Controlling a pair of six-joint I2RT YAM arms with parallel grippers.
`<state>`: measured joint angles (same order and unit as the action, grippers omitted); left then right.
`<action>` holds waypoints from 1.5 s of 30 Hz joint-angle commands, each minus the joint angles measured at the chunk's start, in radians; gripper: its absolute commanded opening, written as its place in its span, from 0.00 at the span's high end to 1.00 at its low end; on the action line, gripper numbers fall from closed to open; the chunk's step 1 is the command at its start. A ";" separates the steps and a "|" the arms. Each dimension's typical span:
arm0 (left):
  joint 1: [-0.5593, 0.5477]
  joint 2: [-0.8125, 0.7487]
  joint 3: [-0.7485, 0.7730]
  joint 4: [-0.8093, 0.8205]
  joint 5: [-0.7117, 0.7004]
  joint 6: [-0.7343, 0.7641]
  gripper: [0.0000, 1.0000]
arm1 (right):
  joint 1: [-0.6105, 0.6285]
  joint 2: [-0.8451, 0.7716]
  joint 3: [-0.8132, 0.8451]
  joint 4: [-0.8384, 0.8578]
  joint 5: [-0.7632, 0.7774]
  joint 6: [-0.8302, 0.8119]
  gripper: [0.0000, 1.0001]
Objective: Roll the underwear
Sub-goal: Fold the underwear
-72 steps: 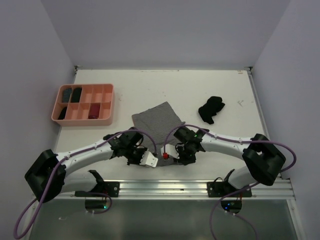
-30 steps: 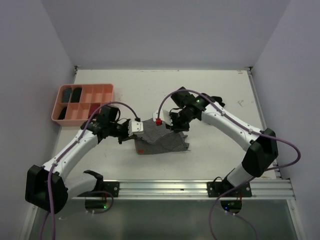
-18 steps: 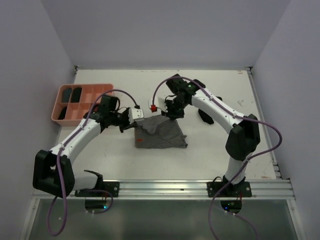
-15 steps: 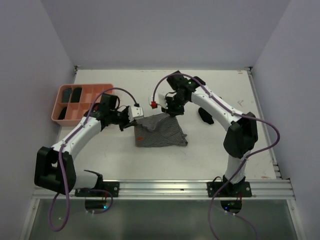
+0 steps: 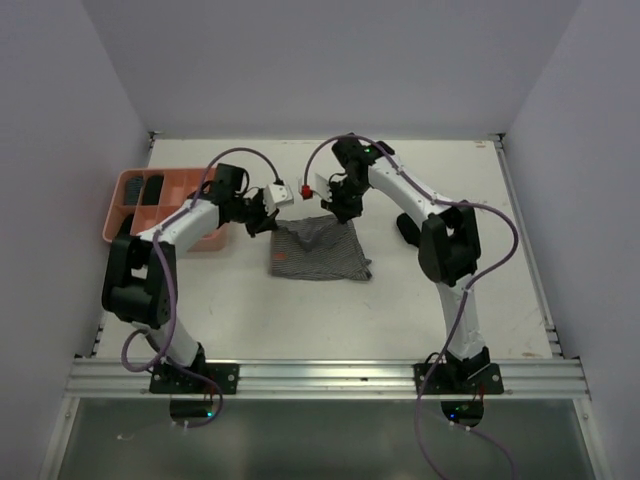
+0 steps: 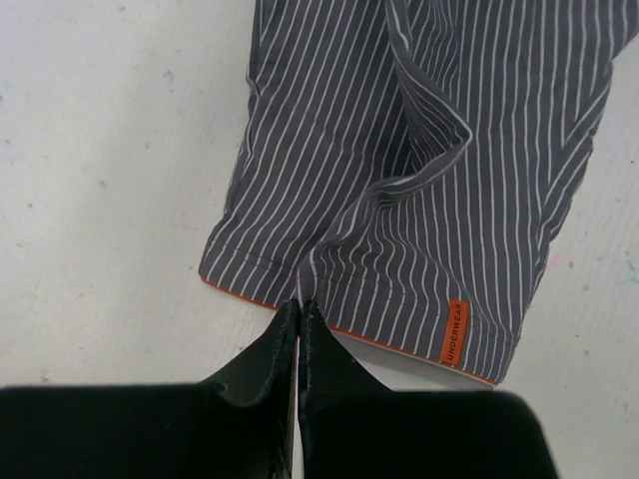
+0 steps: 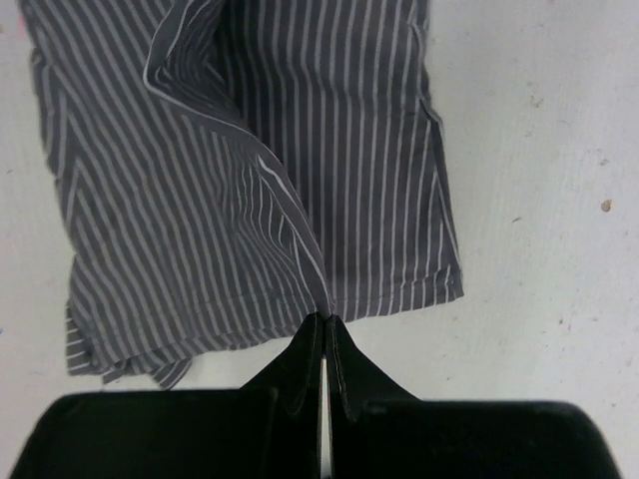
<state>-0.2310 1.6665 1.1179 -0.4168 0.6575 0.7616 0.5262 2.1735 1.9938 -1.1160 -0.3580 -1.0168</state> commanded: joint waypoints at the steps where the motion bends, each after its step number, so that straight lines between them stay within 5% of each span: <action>1: 0.012 0.099 0.086 0.062 -0.005 -0.063 1.00 | -0.026 0.066 0.100 0.001 -0.035 0.012 1.00; 8: 0.035 0.263 0.194 0.156 -0.082 -0.177 0.95 | -0.074 0.167 0.137 0.116 0.010 0.093 0.95; 10: 0.036 0.300 0.218 0.183 -0.099 -0.226 0.79 | -0.083 0.192 0.155 0.159 0.036 0.158 0.68; 14: 0.036 0.320 0.299 0.148 -0.131 -0.232 0.55 | -0.118 0.189 0.211 0.165 0.048 0.240 0.50; 17: 0.036 0.259 0.312 0.133 -0.170 -0.212 0.36 | -0.146 0.144 0.204 0.253 0.028 0.326 0.49; 26: -0.045 0.001 0.108 -0.097 -0.062 -0.269 0.42 | -0.152 0.267 0.281 0.183 -0.073 0.487 0.84; 34: -0.142 0.025 -0.059 -0.081 0.016 -0.482 0.44 | -0.152 0.292 0.140 0.216 -0.157 0.615 0.94; 41: -0.122 0.147 -0.007 -0.030 -0.100 -0.571 0.43 | -0.164 0.211 -0.163 0.258 -0.183 0.771 1.00; 45: -0.078 0.266 0.159 -0.072 -0.182 -0.541 0.44 | -0.169 0.040 -0.448 0.382 -0.226 0.891 1.00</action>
<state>-0.3531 1.8542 1.1496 -0.4950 0.5648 0.2386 0.3561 2.2730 1.7359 -0.7506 -0.6033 -0.2497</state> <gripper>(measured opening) 0.564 0.010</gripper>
